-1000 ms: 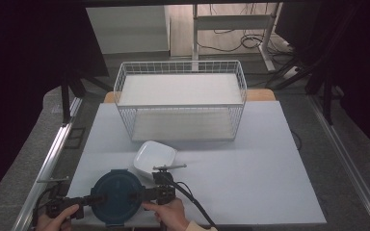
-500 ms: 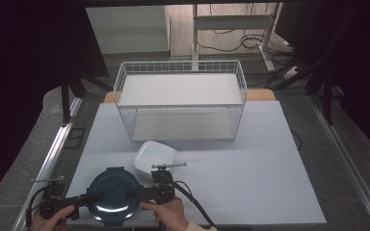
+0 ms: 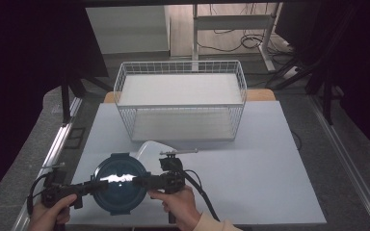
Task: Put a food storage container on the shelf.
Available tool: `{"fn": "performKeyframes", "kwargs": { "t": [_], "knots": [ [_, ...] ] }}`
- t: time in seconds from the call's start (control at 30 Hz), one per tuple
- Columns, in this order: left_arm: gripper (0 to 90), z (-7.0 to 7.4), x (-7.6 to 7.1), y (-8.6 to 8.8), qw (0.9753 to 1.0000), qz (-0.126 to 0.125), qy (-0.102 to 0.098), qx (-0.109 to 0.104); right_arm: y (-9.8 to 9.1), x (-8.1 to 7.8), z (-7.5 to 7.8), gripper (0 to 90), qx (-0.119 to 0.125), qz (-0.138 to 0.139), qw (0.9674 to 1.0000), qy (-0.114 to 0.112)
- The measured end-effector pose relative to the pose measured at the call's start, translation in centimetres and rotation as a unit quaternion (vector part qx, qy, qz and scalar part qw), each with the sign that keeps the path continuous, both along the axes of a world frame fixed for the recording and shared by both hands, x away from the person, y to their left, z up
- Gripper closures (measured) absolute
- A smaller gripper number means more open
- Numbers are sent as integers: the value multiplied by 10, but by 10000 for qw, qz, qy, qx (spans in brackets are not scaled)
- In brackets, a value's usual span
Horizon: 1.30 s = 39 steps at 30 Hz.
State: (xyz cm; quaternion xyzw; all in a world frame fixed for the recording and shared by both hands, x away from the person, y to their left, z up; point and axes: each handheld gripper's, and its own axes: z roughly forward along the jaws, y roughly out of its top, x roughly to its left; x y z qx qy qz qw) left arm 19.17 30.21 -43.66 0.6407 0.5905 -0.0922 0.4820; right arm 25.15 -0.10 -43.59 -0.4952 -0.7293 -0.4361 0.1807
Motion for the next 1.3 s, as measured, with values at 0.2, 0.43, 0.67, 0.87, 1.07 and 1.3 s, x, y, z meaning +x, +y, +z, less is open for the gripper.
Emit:
{"fn": "performKeyframes", "kwargs": {
  "t": [0.2, 0.43, 0.67, 0.87, 1.07, 1.3],
  "knots": [
    [375, 18, 22, -16, 9998, -125, -133, 15, -18, 15, 22, 396, 7, -119, 9997, -228],
    [375, 34, 48, -38, 9994, -290, -170, 9, -42, 31, 39, 396, 6, -267, 9990, -365],
    [375, 42, 71, -56, 9990, -425, -165, -38, -61, 44, 50, 396, -37, -412, 9981, -454],
    [376, 49, 85, -71, 9985, -509, -194, -69, -76, 53, 59, 396, -90, -477, 9972, -574],
    [376, 52, 95, -81, 9981, -575, -195, -63, -87, 60, 64, 396, -106, -515, 9969, -592],
    [376, 57, 105, -91, 9978, -639, -185, -53, -98, 68, 68, 396, -111, -554, 9964, -625]
  ]
}}
